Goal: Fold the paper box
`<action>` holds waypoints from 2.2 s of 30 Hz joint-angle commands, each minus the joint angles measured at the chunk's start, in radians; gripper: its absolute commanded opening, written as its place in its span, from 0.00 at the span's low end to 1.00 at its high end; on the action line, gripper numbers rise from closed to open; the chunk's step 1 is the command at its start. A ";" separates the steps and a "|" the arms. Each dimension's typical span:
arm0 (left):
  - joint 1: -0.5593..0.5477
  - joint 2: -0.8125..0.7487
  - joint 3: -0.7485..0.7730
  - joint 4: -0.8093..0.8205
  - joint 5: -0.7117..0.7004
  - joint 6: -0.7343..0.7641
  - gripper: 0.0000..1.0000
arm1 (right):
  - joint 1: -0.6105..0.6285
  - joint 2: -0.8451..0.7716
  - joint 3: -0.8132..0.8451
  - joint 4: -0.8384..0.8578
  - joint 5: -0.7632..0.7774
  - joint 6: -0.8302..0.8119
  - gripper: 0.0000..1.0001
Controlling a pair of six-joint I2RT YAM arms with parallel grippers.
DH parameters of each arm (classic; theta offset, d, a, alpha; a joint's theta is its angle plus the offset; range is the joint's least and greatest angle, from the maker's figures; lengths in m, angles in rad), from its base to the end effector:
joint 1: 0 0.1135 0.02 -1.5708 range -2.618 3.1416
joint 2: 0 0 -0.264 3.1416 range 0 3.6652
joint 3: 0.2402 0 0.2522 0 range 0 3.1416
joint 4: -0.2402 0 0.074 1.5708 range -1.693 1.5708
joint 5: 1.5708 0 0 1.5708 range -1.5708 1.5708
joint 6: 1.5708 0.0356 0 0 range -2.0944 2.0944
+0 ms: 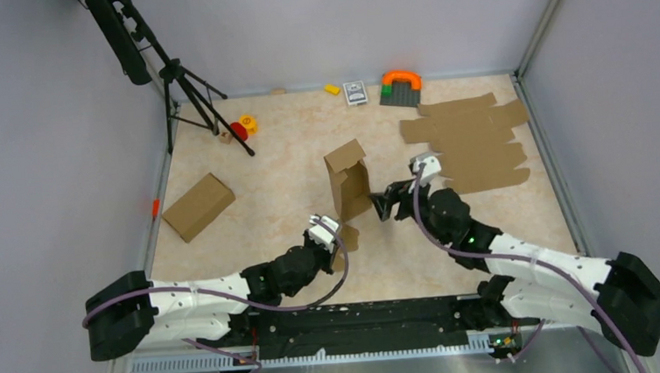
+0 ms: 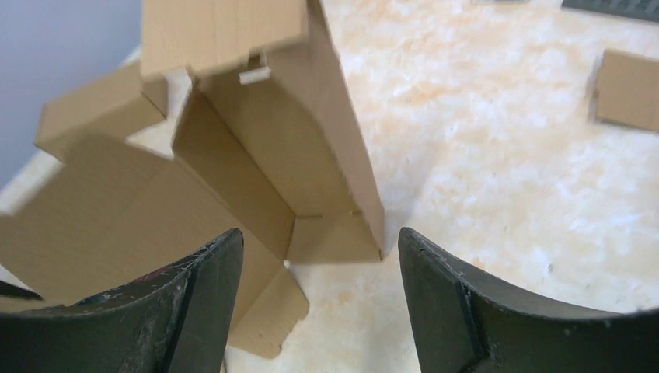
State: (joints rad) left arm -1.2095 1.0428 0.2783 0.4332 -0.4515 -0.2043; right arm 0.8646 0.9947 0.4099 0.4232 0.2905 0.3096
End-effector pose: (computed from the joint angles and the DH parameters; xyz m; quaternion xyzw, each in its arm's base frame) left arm 0.0872 -0.1868 0.1808 0.2682 0.7579 -0.2291 0.5488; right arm 0.1507 0.1610 0.2323 -0.1163 0.7507 0.2632 0.5947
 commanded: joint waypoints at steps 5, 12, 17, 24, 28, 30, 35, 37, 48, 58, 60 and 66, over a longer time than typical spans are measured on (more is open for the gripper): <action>0.002 0.008 -0.016 -0.043 0.042 0.006 0.00 | -0.146 -0.019 0.319 -0.298 -0.156 0.128 0.89; 0.002 0.000 -0.012 -0.056 0.039 0.001 0.05 | -0.194 0.170 0.584 -0.494 -0.161 0.334 0.95; 0.002 -0.030 0.016 -0.114 0.036 -0.015 0.34 | -0.194 0.226 0.648 -0.539 -0.136 0.435 0.95; 0.002 -0.123 0.094 -0.257 0.052 -0.030 0.60 | -0.194 0.184 0.580 -0.515 -0.123 0.396 0.96; 0.002 -0.180 0.145 -0.367 0.039 -0.046 0.73 | -0.199 0.159 0.598 -0.567 -0.066 0.374 0.96; 0.002 -0.207 0.173 -0.415 0.048 -0.054 0.76 | -0.203 0.156 0.625 -0.599 -0.045 0.359 0.96; 0.002 -0.234 0.154 -0.417 0.028 -0.070 0.73 | -0.232 0.178 0.685 -0.651 -0.068 0.263 0.96; 0.002 -0.216 0.136 -0.390 -0.008 -0.067 0.71 | -0.265 0.198 0.703 -0.671 -0.117 0.236 0.96; 0.008 -0.117 0.161 -0.327 -0.066 -0.086 0.68 | -0.326 0.189 0.499 -0.457 -0.426 0.062 0.91; 0.028 -0.118 0.161 -0.292 -0.114 -0.137 0.39 | -0.325 0.195 0.239 -0.099 -0.478 -0.062 0.75; 0.028 -0.123 0.162 -0.288 -0.106 -0.141 0.33 | -0.325 0.207 0.232 -0.096 -0.462 -0.064 0.73; 0.036 -0.137 0.210 -0.363 -0.128 -0.140 0.00 | -0.326 0.148 0.192 -0.065 -0.429 -0.038 0.73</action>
State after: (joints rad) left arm -1.1828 0.9276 0.4271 0.0834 -0.5541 -0.3405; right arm 0.5468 1.2018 0.6186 0.2676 -0.1642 0.2802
